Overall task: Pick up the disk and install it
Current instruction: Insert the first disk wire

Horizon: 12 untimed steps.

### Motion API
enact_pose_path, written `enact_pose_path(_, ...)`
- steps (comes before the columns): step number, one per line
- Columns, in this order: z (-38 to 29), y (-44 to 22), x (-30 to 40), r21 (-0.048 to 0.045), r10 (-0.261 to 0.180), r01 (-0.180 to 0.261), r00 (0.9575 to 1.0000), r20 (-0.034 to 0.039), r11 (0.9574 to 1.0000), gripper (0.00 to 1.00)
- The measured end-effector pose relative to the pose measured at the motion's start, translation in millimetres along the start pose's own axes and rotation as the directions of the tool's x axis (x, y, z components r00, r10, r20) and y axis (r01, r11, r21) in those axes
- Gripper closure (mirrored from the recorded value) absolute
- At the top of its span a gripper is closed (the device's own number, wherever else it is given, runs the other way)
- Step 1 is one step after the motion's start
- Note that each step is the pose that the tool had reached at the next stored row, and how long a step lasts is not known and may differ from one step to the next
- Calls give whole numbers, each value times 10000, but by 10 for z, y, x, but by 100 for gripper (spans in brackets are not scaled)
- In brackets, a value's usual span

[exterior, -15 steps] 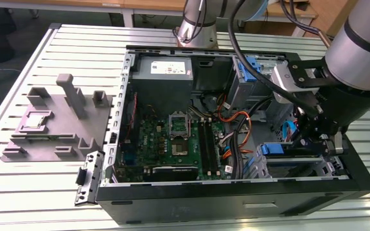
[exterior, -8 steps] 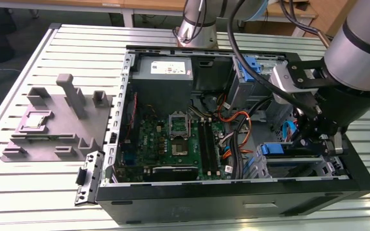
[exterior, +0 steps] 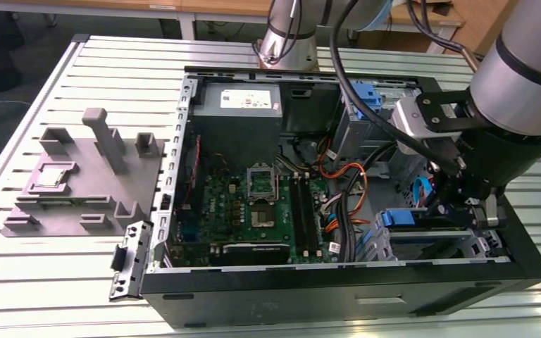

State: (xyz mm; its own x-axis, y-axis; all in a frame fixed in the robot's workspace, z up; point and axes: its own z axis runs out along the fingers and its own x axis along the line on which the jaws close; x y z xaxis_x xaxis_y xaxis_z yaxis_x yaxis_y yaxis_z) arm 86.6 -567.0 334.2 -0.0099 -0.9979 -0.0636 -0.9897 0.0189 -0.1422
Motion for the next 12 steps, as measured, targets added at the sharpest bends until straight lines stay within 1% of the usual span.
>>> enact_pose_path(8,16,8,0,1,1,-1,10000,4,10000,84)
enact_pose_path(12,13,18,0,1,-1,1,10000,0,10000,84)
